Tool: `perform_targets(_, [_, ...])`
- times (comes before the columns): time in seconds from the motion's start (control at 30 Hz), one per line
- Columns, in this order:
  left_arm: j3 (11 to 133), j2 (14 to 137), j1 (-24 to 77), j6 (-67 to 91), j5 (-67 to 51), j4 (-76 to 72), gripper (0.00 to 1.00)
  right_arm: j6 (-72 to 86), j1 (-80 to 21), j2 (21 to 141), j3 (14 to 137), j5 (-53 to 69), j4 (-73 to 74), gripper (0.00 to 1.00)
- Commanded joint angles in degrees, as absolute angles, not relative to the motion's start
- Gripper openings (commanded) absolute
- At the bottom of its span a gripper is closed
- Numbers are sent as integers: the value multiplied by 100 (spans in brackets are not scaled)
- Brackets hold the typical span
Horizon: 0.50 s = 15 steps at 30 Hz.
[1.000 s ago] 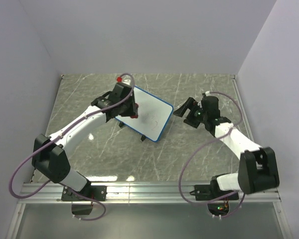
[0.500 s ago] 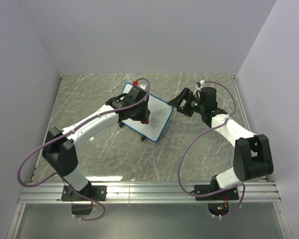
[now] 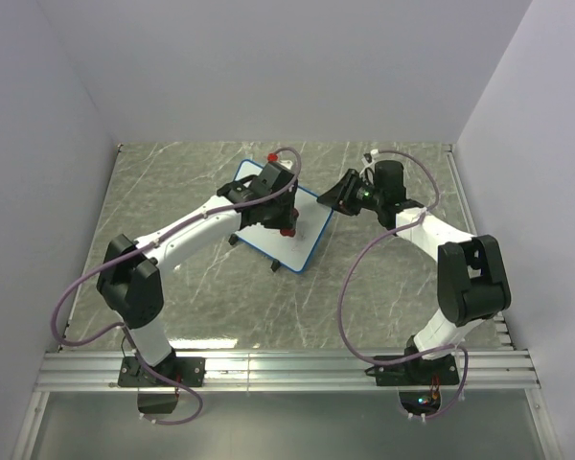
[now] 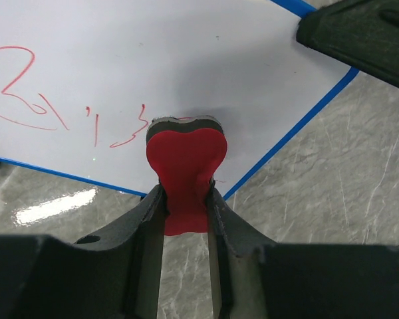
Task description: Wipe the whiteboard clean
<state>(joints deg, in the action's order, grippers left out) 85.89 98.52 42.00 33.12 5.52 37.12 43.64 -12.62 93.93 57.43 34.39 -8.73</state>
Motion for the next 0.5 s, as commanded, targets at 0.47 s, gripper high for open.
perform_targets(0.47, [8719, 10231, 4482, 3243, 334, 3199, 1, 3323, -1318, 8719, 5766, 3331, -44, 0])
